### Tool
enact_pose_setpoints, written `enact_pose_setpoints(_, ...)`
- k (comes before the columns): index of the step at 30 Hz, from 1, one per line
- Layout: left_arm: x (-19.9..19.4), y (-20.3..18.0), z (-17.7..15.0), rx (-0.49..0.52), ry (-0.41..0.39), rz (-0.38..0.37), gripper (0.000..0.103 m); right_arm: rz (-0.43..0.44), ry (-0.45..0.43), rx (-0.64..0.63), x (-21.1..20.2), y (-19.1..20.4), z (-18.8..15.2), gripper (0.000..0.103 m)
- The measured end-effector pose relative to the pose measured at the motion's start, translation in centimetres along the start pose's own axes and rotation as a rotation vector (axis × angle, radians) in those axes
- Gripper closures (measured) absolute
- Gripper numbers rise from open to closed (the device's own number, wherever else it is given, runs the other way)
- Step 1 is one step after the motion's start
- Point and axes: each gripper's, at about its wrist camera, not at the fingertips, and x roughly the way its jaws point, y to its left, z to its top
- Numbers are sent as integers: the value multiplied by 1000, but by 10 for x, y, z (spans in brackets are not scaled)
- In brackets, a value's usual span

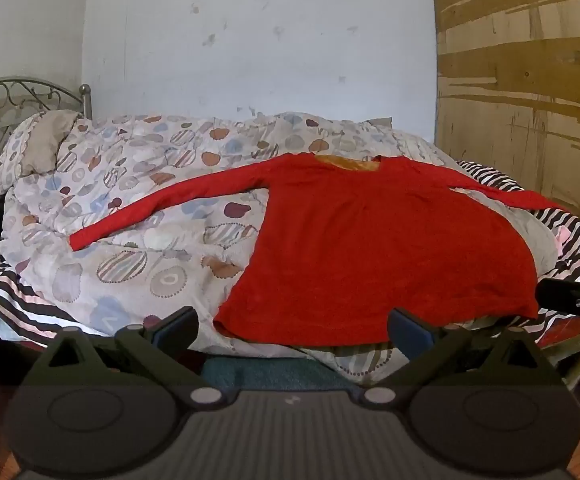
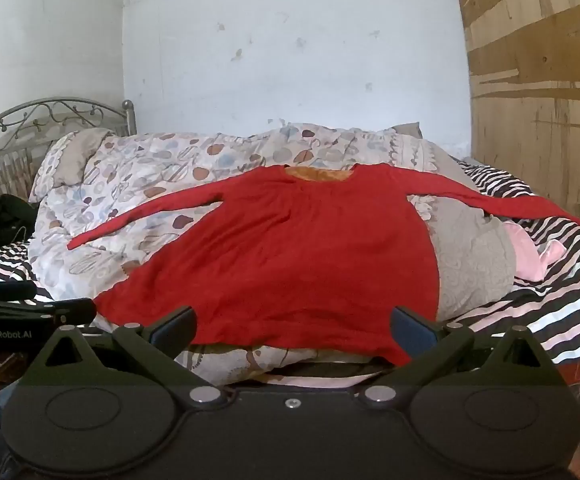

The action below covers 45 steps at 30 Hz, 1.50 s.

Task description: Fold small clothes

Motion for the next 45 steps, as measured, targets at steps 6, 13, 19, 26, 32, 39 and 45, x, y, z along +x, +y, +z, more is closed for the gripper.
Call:
enact_pose_setpoints(6,0,0,0,5,-2,2,1,-3,2,-1,0,0,1,0)
enact_pose_setpoints(13,0,0,0,8,-4,3,1,-2,7,-2,0,0,1,0)
enact_pose_setpoints(19,-3,-3,8,10,-3,0,1,-3,8,0,-1,0,1,0)
enact_pose_setpoints(26,-2,-4,4,8,-1,1,0,-2,10,3,-2,-2,1,0)
enact_pose_setpoints(32,-2,-4,4,8,-1,0,1,-2,13,4,1,-1,0,0)
enact_pose_setpoints(39,-2,-4,4,8,-1,1,1,-2,13,5,1,-1,0,0)
enact_pose_setpoints(45,-2,-4,4,9,-1,1,1,-2,16,5,1,-1,0,0)
